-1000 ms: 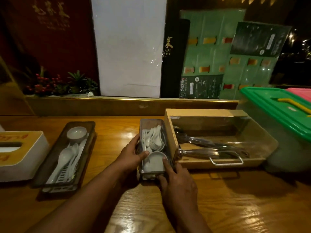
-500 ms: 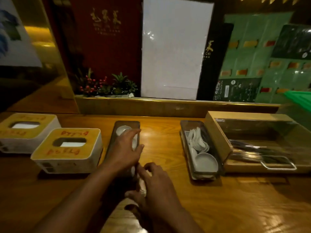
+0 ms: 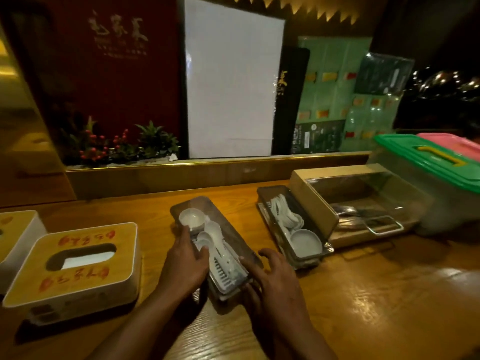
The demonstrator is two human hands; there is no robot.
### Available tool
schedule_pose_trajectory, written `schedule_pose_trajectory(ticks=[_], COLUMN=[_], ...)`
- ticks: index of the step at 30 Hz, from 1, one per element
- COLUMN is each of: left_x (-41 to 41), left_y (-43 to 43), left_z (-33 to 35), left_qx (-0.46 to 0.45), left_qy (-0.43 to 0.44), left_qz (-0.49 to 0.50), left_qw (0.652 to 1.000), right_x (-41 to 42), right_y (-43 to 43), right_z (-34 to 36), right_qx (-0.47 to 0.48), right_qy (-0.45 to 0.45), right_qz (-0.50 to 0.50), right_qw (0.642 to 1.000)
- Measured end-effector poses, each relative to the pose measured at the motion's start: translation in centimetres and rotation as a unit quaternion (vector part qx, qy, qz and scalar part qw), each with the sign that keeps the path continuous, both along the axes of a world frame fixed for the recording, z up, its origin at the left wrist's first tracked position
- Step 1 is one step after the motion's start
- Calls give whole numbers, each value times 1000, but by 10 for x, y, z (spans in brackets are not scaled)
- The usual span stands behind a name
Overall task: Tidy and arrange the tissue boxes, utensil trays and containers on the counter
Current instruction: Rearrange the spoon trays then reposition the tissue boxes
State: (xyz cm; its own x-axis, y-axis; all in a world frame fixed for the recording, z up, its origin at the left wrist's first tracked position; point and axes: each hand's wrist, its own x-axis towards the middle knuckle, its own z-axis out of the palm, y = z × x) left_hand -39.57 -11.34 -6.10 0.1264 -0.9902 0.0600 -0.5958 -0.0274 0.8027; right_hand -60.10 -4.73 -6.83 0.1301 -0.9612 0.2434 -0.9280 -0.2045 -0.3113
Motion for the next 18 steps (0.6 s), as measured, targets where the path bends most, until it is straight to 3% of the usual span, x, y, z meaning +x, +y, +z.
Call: schedule_pose_trajectory(ticks=[6,18], left_x=[-41,-73], left_y=[-21,-65], left_z=[4,-14], left_qx=[61,136], left_qy=[167,283], left_qz=[-31,-35], left_qw=[983,949], right_x=[-25,-44], right_y=[4,-14], right_z=[1,2], right_qx=[-14,1], right_qy=[10,-32], right_qz=[-49,-54], right_qw=[999,998])
